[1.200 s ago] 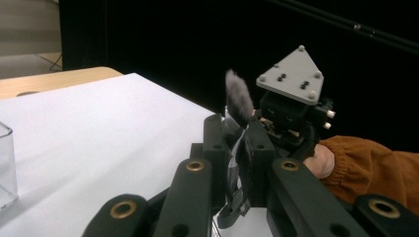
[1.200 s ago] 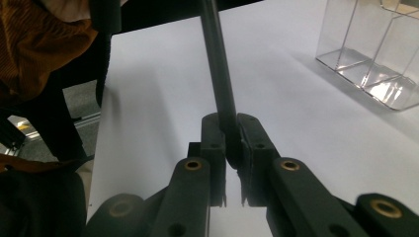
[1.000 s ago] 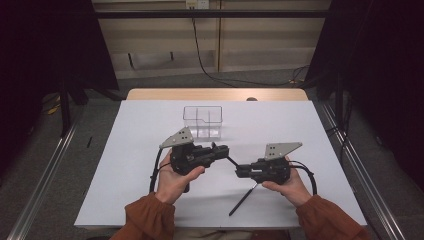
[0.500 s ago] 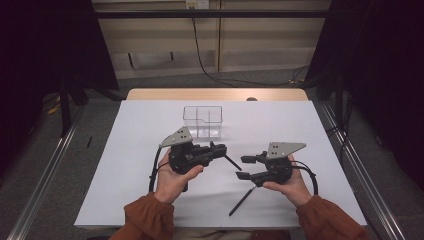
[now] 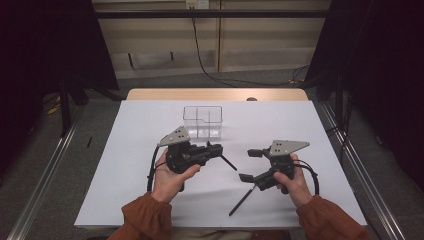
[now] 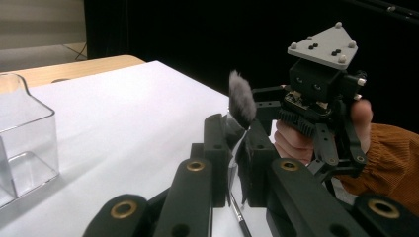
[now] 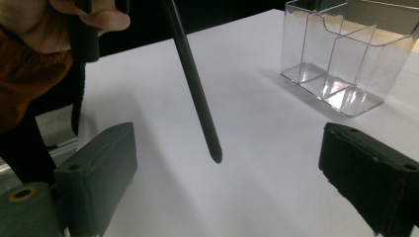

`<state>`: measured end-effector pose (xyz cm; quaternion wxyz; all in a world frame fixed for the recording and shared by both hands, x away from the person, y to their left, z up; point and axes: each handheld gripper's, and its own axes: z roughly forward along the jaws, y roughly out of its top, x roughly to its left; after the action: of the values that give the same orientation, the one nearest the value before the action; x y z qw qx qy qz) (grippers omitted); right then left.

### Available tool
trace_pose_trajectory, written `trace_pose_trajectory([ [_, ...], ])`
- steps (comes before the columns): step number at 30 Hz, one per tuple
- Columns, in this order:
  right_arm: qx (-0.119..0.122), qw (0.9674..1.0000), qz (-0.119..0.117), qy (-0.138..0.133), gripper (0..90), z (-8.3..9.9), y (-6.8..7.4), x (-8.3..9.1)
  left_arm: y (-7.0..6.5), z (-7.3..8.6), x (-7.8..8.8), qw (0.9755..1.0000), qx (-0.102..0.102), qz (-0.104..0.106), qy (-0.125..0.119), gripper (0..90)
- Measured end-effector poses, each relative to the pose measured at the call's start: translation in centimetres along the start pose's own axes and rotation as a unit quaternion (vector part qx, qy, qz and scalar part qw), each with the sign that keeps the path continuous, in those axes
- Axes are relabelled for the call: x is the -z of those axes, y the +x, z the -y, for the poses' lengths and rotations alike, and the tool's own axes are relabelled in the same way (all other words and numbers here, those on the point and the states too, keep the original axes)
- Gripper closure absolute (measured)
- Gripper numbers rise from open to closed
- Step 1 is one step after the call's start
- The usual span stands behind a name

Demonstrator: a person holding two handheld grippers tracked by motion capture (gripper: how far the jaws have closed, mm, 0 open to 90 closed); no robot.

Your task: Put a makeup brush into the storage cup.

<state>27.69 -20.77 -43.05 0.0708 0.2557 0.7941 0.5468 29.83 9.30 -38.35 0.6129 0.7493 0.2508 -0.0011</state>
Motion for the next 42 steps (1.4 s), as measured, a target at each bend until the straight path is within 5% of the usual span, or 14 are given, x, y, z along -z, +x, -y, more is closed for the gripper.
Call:
trace_pose_trajectory([
  [8,-0.012,0.9991,0.041,0.002,7.5,0.1,-0.3,0.4,0.5,-0.1,0.9,0.9999,0.001,-0.01,0.004,83.9],
  [18,-0.012,0.9984,0.051,-0.022,4.6,0.8,-0.2,1.4,0.8,-0.1,2.4,0.9995,-0.001,-0.028,0.014,83.9],
  [37,-0.022,0.9894,0.131,-0.06,1.5,2.1,-0.3,3.9,2.0,0.1,5.2,0.9976,0.004,-0.068,0.015,83.9],
  [42,-0.022,0.9875,0.148,-0.049,1.4,2.5,-0.5,4.6,2.3,0.0,5.9,0.997,0.004,-0.076,0.013,83.8],
])
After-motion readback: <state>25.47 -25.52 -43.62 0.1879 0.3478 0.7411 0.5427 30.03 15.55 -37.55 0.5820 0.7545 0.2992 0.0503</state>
